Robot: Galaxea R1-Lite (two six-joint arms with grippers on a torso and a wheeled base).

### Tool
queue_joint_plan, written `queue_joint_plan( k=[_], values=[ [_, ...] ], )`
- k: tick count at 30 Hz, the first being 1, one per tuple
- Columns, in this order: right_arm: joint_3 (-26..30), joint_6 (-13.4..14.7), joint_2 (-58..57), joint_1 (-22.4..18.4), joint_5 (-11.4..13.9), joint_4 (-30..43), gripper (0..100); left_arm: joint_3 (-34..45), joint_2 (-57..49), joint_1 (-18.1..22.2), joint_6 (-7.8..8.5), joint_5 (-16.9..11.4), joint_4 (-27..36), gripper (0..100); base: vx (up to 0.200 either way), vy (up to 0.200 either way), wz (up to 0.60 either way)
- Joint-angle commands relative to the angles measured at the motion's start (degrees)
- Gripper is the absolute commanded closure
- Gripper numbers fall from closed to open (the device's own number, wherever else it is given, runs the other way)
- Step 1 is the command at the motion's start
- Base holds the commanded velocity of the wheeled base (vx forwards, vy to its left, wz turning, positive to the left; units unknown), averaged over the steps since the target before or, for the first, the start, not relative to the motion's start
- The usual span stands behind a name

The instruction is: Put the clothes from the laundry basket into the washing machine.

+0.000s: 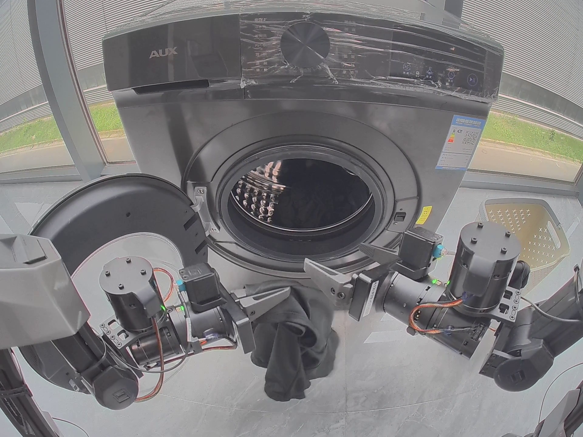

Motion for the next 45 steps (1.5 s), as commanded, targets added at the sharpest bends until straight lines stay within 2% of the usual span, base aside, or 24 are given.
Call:
queue_joint_plan(
  k=[1,6,8,10,12,17,29,39,45],
  values=[
    [1.6,-0.1,0.7,-0.3,0.0,0.1,0,-2.1,-1.9,-0.1,-0.19,1.8,-0.1,100,0.0,0.0,0.0],
    [4.4,-1.0,0.6,-1.6,0.6,0.1,0,-3.3,-1.7,-0.1,-0.36,3.9,0.0,100,0.0,0.0,0.0],
    [6.3,-2.5,0.7,-2.9,1.1,0.1,0,-4.1,-1.3,-0.1,-0.36,6.4,0.0,100,0.0,0.0,0.0],
    [6.8,-2.8,0.7,-2.9,1.6,0.1,0,-4.3,-1.2,-0.1,-0.36,7.4,0.0,100,0.0,0.0,0.0],
    [7.6,-2.9,0.7,-2.3,2.7,0.1,0,-4.8,-1.5,-0.1,-0.36,8.2,-0.1,100,0.0,0.0,0.0],
    [8.9,-3.0,2.1,-1.3,2.8,0.1,0,-5.1,-2.0,-0.2,-0.36,8.4,-0.1,100,0.0,0.0,0.0],
    [9.1,-2.4,5.7,2.1,2.8,-0.8,0,-8.8,-1.3,-0.3,-0.8,12.6,0.0,100,0.0,0.0,0.0],
    [4.3,-1.2,9.9,1.7,2.6,-0.9,0,-9.7,-1.1,-1.2,-0.8,13.3,0.0,100,0.0,0.0,0.0],
    [-0.1,-1.3,15.1,0.9,2.4,-1.3,0,-9.8,-1.5,-1.5,-1.77,13.8,0.0,100,0.0,0.0,0.0]
  ],
)
